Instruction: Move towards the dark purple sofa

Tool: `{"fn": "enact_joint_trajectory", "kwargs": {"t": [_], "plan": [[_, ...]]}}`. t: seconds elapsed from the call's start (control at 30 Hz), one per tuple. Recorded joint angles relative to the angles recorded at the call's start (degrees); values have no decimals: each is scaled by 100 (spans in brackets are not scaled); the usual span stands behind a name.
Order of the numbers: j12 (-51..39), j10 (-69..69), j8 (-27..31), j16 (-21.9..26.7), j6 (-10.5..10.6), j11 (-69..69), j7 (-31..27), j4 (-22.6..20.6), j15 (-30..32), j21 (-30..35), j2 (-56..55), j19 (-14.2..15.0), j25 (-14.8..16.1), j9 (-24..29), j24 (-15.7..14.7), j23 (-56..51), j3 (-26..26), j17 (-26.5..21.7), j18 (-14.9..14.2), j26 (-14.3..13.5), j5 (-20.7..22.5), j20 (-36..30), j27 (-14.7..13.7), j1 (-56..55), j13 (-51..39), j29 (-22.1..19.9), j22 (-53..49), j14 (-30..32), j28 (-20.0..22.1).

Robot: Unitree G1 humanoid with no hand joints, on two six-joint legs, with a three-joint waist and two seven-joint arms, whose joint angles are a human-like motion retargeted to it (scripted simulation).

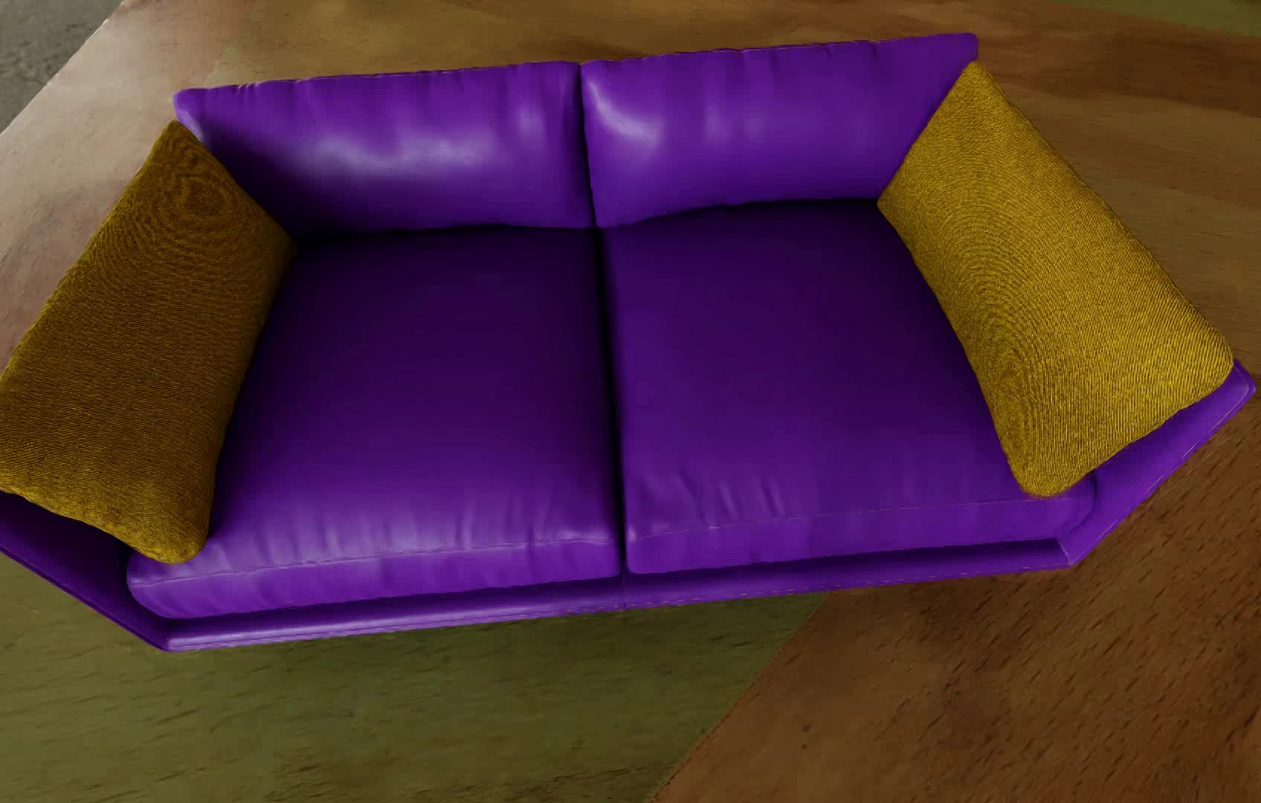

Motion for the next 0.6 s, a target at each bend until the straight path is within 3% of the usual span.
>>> {"fn": "enact_joint_trajectory", "kwargs": {"t": [0.07,0.1,0.13,0.17,0.23,0.3,0.4,0.47,0.5,0.6], "plan": [[-316,37,1662,-59,-43,24,-259,-182,-208,306,-315,-98,-312,-4,-252,425,-101,-101,95,125,404,224,-135,-18,-203,634,-75,33,322],[-463,32,2577,-119,-64,-43,-357,-245,-552,466,-444,-238,-502,-10,-382,473,-137,-118,133,239,861,367,-236,-29,-290,799,-120,70,463],[-592,34,3287,-192,-82,-183,-418,-292,-927,534,-482,-263,-627,-25,-525,401,-147,-99,165,333,1362,504,-319,-65,-350,807,-181,108,584],[-702,30,3571,-258,-98,-393,-439,-323,-1219,487,-434,-267,-644,-48,-671,236,-135,-37,194,372,1736,593,-372,-118,-380,696,-250,144,658],[-864,-37,3123,-312,-119,-823,-507,-374,-1481,317,-234,-371,-502,-99,-847,-192,-78,147,248,262,2212,509,-485,-218,-416,376,-386,216,622],[-912,-64,3431,-270,-116,-873,-565,-419,-1378,455,-324,-729,-428,-117,-775,-429,-68,243,306,90,2580,182,-708,-271,-578,248,-531,239,597],[-838,142,3495,-448,-76,-113,-407,-431,-1240,1100,-649,-572,-613,-87,-717,-473,-5,114,409,158,2445,-92,-994,-291,-931,571,-456,142,375],[-698,255,3553,-580,-84,235,-350,-375,-1069,1480,-737,-531,-978,-73,-749,-446,33,1,353,230,2465,-56,-1025,-236,-1149,639,-404,63,59],[-637,285,3586,-636,-93,350,-351,-340,-923,1432,-747,-470,-1005,-67,-748,-425,45,58,332,273,2494,-31,-986,-186,-1184,647,-440,39,16],[-374,345,4021,-622,-113,810,-362,-261,-783,789,-891,225,-527,-47,-739,-532,48,255,297,339,2656,95,-975,-73,-1024,592,-435,-16,278]]}}
